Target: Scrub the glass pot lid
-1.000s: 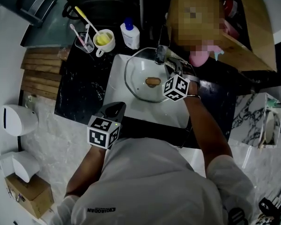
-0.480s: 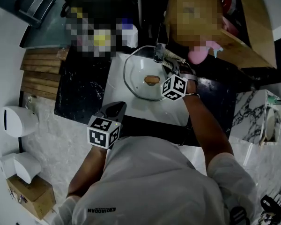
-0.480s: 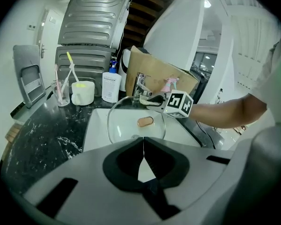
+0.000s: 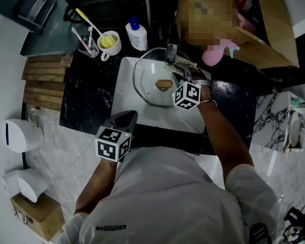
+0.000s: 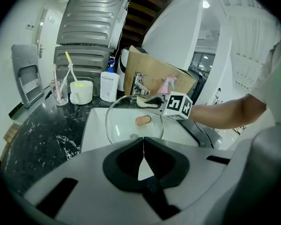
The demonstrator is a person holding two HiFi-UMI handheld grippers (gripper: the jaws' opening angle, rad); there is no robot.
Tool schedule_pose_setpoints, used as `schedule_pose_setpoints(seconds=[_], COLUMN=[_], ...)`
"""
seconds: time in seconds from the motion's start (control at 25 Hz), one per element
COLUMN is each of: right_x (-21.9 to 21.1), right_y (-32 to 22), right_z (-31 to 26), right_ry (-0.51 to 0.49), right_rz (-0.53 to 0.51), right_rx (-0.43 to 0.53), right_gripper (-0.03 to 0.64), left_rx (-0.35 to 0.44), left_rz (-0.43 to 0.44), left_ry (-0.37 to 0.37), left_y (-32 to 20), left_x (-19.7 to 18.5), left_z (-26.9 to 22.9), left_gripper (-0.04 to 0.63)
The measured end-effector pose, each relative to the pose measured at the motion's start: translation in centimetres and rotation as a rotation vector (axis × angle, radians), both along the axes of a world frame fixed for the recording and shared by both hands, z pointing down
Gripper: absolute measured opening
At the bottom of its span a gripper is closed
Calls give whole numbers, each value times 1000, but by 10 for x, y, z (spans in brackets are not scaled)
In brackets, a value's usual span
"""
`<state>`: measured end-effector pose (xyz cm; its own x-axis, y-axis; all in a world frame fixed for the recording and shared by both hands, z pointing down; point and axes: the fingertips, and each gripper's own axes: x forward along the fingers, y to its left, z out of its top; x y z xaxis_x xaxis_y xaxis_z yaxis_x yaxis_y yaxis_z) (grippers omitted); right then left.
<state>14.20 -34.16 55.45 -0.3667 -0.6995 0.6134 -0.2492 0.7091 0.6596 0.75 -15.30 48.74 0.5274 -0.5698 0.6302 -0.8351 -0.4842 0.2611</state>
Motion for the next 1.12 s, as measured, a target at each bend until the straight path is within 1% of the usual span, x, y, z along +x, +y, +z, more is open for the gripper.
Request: schedule_pose_setpoints(seconds=[0.16,0.48,0.64,1.12], right_x=[-1,3,8,24], right_y=[10,28,33,49], right_z=[4,14,17,23], right_ry=[-17,-20,-35,-126], right_rz=[0,0,11,142], right_rx=[-11,-16,-16,-36], right_gripper=[109,110,110,112], left_rx=[4,7,9,13], left_rz=[13,51,82,188], left_ry=[7,14,17,28], left_y=[1,-3,-5,-9], left_x=[2,3,7,25], left_z=[0,0,0,-2], left_gripper=[15,15,15,15])
